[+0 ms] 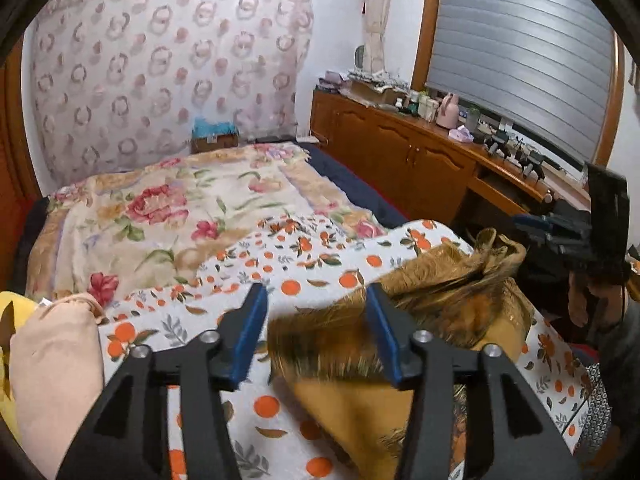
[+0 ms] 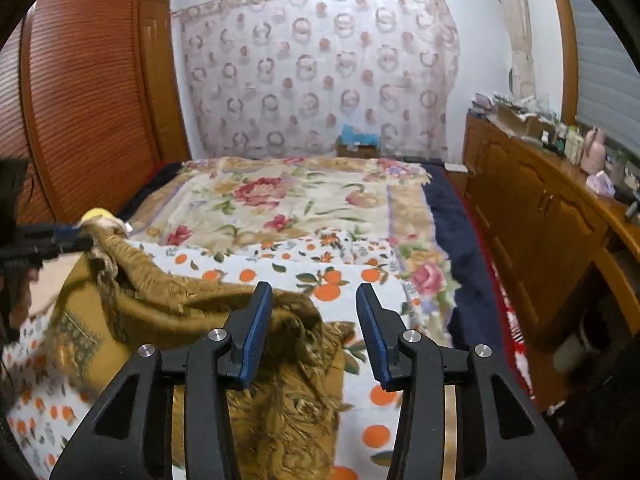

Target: Fold small clothes

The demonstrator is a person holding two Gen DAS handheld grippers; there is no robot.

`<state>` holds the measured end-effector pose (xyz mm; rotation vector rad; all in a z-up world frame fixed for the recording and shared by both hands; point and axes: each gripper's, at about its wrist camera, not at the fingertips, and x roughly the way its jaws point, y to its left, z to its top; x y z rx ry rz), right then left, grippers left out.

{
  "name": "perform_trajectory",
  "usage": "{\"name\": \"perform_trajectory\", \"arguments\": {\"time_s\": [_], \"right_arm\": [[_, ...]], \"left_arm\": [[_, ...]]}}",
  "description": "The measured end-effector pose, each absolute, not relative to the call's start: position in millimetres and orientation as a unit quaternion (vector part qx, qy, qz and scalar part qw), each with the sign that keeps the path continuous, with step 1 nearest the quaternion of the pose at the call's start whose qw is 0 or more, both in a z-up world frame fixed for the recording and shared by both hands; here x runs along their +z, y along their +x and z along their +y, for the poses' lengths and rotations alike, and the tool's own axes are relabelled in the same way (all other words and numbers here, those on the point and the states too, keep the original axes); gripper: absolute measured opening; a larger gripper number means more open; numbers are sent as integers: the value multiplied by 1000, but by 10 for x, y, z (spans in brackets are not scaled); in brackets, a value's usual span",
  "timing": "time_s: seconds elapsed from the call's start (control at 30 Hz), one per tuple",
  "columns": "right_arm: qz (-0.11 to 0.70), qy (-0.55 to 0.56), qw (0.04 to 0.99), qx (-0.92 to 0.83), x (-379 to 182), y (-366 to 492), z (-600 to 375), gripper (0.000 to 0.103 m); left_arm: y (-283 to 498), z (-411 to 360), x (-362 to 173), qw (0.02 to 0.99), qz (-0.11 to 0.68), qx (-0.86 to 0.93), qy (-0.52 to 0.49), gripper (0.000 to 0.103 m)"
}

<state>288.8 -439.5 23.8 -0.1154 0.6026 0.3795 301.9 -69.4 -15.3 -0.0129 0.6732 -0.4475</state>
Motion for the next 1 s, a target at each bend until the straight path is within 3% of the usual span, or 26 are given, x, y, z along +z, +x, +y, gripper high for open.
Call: {"name": "perform_trajectory", "arguments": {"time_s": [0.13, 0.47, 0.5, 0.57, 0.63, 0.8, 1.0], "right_arm": [[313, -79, 922, 217, 98, 2873, -4343, 51], [357, -67, 896, 256, -214, 3354, -4215, 50], [354, -63, 894, 268, -202, 3389, -4212, 44], [354, -56, 887, 292, -176, 3444, -4212, 4], [341, -57, 893, 288, -156, 3488, -4228, 1], [373, -44, 909, 182, -260, 3690, -4364, 0], [370, -63, 911, 170, -211, 3603, -4321, 13]], "left_arm": [[3014, -604, -196, 915, 338, -218, -14, 55], [2953, -615, -717, 888, 405, -219, -9, 55], [2970, -621, -756, 886, 410, -218, -11, 55], [3006, -637, -797, 884, 413, -219, -15, 55], [3065, -648, -824, 888, 410, -209, -10, 55], [3330, -566, -873, 906, 398, -142, 2, 55], [3374, -574, -867, 904, 395, -165, -4, 55]]}}
